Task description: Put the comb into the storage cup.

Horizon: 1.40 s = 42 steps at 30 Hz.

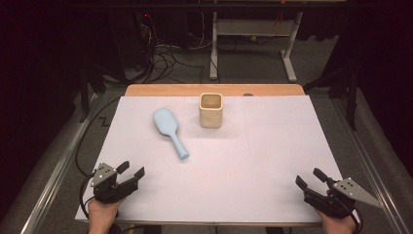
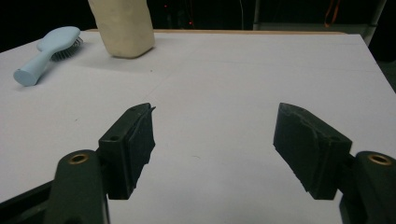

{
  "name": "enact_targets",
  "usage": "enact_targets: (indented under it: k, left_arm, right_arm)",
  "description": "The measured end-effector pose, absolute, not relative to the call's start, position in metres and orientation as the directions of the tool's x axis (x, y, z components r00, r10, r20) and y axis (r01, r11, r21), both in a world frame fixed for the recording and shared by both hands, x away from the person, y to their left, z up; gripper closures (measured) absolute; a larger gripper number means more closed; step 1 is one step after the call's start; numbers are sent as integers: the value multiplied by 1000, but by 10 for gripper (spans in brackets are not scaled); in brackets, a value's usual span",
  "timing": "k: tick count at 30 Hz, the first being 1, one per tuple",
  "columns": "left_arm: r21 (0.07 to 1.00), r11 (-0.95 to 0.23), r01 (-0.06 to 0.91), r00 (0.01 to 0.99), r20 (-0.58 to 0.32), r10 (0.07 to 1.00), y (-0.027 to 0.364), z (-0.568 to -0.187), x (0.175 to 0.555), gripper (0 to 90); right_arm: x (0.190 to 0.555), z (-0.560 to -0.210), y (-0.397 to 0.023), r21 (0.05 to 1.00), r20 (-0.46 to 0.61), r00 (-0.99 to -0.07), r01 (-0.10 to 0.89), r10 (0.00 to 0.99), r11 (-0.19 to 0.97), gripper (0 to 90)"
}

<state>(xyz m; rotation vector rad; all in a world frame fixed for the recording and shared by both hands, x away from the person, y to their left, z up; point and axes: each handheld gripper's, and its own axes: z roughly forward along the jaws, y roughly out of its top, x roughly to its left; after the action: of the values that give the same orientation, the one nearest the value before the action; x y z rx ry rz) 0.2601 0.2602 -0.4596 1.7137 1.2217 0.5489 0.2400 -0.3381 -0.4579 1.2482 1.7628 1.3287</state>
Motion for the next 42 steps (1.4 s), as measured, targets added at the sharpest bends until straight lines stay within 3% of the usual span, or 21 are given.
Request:
enact_targets:
  k: [39,42]
  left_arm:
    - [891,-24,454,388,-173,905,262,-458,261,337]
    - [896,-48,442,393,-146,908,260,-458,260,340]
  right_arm:
    - [236,-456,-338,946,67,-411,315,909,72,306]
    - [236,-456,-338,946,67,-411,316,909,74,306]
